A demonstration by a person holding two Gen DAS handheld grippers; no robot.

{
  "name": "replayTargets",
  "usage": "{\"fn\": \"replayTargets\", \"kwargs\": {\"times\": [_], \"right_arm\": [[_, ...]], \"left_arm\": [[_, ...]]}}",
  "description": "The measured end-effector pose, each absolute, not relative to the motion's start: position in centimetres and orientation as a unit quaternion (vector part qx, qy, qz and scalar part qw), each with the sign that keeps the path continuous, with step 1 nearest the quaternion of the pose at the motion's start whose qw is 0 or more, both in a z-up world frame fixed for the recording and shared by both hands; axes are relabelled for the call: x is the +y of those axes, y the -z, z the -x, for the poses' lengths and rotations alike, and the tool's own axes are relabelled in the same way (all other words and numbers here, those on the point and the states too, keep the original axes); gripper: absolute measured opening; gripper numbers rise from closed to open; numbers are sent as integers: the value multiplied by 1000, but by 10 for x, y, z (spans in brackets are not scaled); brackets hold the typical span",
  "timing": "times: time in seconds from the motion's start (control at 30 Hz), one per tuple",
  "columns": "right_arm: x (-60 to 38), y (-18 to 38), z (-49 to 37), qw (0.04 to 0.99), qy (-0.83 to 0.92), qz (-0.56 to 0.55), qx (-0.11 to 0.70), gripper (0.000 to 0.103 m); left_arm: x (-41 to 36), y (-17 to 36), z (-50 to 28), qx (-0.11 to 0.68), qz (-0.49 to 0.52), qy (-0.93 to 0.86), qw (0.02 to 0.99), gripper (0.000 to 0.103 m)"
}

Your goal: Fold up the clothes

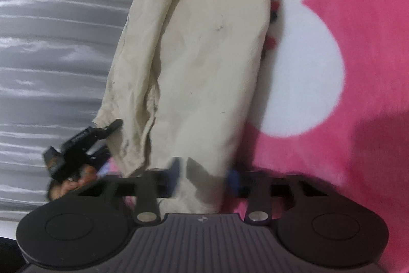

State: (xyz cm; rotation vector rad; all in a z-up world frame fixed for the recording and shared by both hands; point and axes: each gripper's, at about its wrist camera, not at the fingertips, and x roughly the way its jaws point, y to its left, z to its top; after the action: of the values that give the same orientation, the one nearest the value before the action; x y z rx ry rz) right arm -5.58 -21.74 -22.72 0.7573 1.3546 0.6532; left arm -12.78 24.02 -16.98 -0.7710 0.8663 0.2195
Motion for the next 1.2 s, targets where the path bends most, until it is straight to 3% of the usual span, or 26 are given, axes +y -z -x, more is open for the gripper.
{"fn": "replayTargets", "kwargs": {"times": [0.03, 0.07, 0.3, 0.57, 0.7, 0.83, 0.93, 0.97, 1.03, 1.1, 1.2], "right_arm": [[-217, 224, 56, 673, -290, -332, 594, 14], [-217, 219, 57, 678, -295, -332, 586, 13], [-188, 163, 43, 700, -359, -286, 547, 12], [-72, 84, 12, 704, -437, -149, 540, 12], [-6, 76, 12, 692, -476, -114, 531, 12], [46, 106, 11, 694, -489, -158, 505, 12], [74, 153, 17, 716, -456, -206, 487, 18], [83, 172, 20, 728, -432, -211, 488, 29], [100, 204, 25, 734, -401, -200, 511, 44], [95, 216, 29, 728, -388, -229, 518, 44], [75, 200, 21, 706, -396, -225, 542, 53]], "left_arm": [[242, 166, 127, 399, 368, -105, 833, 7], [244, 161, 126, 387, 373, -104, 836, 5], [267, 120, 109, 323, 408, -83, 850, 4], [314, 68, 40, 293, 383, -74, 873, 4], [339, 45, -3, 281, 349, -73, 891, 4], [357, 45, -37, 281, 306, -99, 904, 4], [364, 73, -59, 306, 250, -137, 908, 16], [366, 90, -65, 327, 239, -149, 902, 21], [370, 125, -69, 370, 242, -181, 878, 21], [375, 139, -58, 366, 263, -192, 872, 21], [381, 139, -39, 340, 276, -198, 877, 23]]}}
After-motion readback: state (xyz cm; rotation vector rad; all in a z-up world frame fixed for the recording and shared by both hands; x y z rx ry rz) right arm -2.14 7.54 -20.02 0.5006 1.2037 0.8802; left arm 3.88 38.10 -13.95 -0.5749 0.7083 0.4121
